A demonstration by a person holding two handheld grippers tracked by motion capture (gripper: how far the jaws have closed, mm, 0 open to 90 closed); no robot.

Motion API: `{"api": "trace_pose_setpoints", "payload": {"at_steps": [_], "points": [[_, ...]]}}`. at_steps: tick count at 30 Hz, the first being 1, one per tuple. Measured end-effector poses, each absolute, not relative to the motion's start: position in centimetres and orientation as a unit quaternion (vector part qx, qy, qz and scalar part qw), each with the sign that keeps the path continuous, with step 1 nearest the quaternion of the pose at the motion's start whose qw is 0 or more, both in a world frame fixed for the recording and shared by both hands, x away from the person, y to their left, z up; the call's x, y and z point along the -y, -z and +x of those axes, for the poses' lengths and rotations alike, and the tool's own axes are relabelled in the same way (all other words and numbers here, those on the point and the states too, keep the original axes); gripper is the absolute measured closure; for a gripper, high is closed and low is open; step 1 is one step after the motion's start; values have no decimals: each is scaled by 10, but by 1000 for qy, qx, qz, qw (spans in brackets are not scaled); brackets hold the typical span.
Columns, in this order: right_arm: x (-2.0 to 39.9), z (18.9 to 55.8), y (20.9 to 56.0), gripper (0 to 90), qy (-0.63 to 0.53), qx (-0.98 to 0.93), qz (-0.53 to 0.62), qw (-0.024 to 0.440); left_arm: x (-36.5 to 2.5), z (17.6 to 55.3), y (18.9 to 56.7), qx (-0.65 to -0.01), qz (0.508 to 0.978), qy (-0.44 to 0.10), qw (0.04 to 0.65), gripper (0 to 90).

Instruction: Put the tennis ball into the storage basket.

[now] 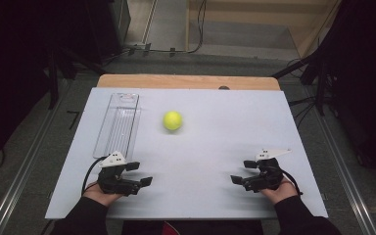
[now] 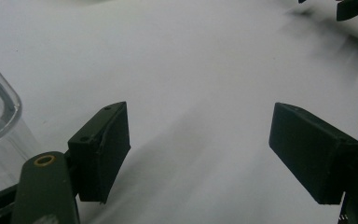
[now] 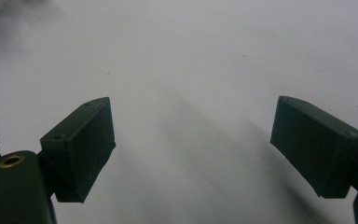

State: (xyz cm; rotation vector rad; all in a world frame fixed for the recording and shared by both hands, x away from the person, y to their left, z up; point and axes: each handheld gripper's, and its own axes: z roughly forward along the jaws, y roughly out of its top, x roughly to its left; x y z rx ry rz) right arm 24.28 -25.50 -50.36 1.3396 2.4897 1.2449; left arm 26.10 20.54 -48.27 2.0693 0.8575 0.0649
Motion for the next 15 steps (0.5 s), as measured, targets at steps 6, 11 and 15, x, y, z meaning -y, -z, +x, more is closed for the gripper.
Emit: {"api": "trace_pose_setpoints", "payload": {"at_steps": [6,11,15], "points": [[256,243,503,124,-412,-802,432,19,-205,261,483,-344,832,-25,434,212],[256,244,503,124,-410,-801,435,20,-205,260,483,-342,833,-24,433,212],[255,244,504,124,-410,-803,432,20,-204,259,482,-340,832,-28,439,212]]}}
